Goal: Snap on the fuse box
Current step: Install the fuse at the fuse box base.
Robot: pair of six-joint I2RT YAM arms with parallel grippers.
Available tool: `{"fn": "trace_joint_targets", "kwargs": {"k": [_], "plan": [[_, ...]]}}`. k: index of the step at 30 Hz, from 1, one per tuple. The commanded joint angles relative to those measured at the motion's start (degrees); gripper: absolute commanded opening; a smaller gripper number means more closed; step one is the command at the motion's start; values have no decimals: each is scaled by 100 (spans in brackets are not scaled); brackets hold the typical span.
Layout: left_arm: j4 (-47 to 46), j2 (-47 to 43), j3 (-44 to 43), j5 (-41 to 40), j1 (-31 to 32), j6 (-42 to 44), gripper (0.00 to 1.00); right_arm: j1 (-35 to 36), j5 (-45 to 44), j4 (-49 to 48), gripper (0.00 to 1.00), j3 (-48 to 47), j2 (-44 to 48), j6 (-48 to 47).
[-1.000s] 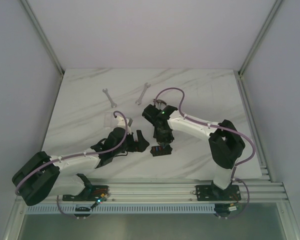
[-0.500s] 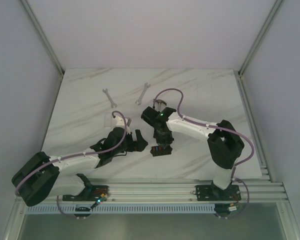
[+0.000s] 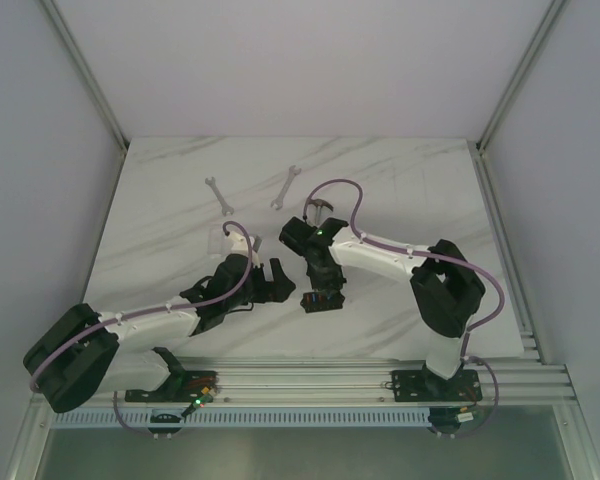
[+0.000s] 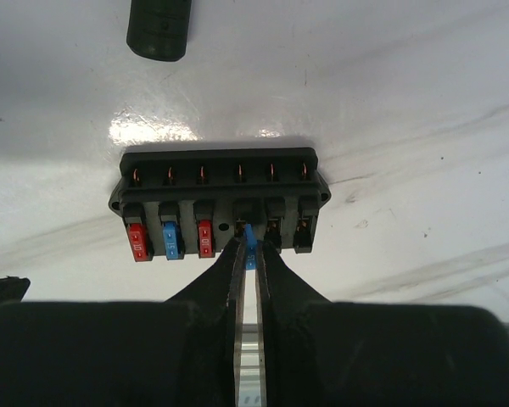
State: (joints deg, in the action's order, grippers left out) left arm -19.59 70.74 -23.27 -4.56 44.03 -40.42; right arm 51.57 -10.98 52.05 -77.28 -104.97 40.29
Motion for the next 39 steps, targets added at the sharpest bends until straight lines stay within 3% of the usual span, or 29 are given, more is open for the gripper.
{"fn": "trace_joint_targets", "kwargs": {"k": [1,39], "plan": [[93,-102,-50,-46,-35,-23,100,73,-246,25,0,53,-102,80],[129,-288,110,-127,-103,-183,100,336,-528,59,0,-70,-315,-71]]}}
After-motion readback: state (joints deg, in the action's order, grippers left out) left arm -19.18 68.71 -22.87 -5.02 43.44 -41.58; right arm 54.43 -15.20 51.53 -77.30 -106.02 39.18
